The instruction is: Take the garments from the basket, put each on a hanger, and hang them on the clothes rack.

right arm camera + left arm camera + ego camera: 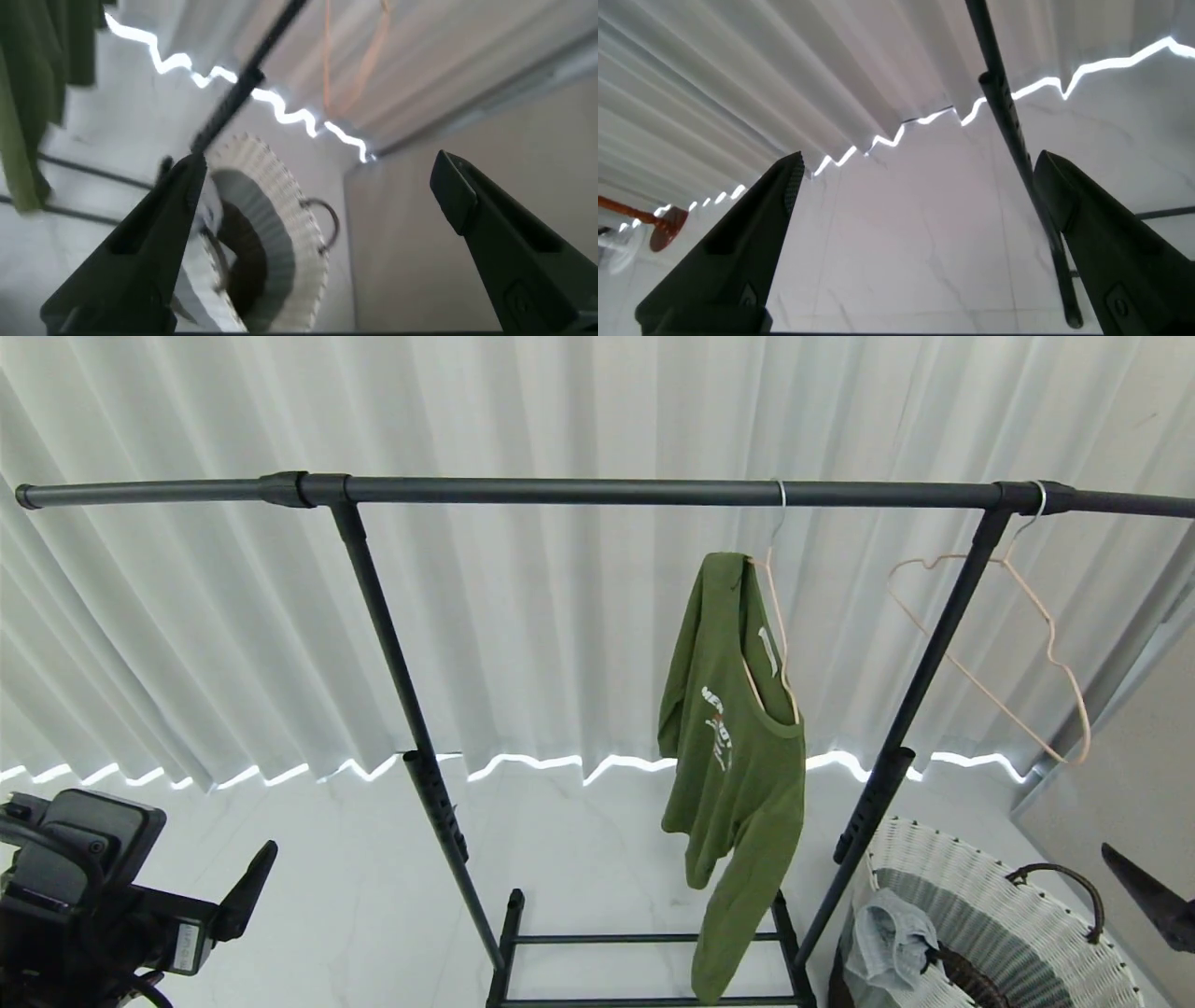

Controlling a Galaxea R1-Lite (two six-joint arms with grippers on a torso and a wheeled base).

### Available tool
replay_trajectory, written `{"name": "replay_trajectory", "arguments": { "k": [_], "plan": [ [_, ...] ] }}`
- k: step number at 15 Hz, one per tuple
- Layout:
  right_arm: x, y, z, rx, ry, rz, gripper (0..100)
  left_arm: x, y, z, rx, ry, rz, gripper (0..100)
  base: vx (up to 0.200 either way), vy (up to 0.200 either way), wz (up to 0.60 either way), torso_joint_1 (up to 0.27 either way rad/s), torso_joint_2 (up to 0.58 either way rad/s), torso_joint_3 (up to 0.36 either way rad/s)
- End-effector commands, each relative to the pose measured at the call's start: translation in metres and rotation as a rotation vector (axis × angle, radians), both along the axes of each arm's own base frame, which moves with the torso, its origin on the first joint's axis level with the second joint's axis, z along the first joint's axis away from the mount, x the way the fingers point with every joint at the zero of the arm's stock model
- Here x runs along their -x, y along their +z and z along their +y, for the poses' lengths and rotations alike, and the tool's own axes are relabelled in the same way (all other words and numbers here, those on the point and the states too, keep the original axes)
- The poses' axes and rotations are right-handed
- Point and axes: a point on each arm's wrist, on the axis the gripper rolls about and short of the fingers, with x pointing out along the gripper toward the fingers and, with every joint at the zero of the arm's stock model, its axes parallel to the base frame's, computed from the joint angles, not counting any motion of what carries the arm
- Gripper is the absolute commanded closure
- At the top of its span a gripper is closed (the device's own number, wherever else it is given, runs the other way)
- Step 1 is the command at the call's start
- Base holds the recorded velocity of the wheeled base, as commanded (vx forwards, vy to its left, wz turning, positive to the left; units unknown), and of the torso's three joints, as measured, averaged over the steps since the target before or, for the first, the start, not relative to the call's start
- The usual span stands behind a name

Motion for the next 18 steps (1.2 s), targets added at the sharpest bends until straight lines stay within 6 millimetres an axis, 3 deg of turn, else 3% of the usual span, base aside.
{"name": "replay_trajectory", "arguments": {
  "k": [1, 11, 18],
  "plan": [
    [-0.0016, -0.0068, -0.0068, 0.022, -0.069, 0.018, 0, -0.0002, -0.0001, 0.0, 0.001, 0.0, 0.001, 0, -0.2, 0.0, 0.0, 0.002, 0.01, 0.002],
    [-0.0005, -0.0085, -0.0079, 0.041, -0.07, 0.021, 0, -0.0006, -0.0007, -0.0001, 0.002, -0.001, 0.005, 0, -0.02, 0.0, 0.0, -0.004, 0.01, 0.005],
    [0.0022, -0.0103, -0.0095, 0.044, -0.071, 0.019, 0, -0.0002, -0.0003, -0.0001, 0.002, -0.001, 0.002, 0, 0.0, 0.0, 0.0, -0.196, 0.45, 0.245]
  ]
}}
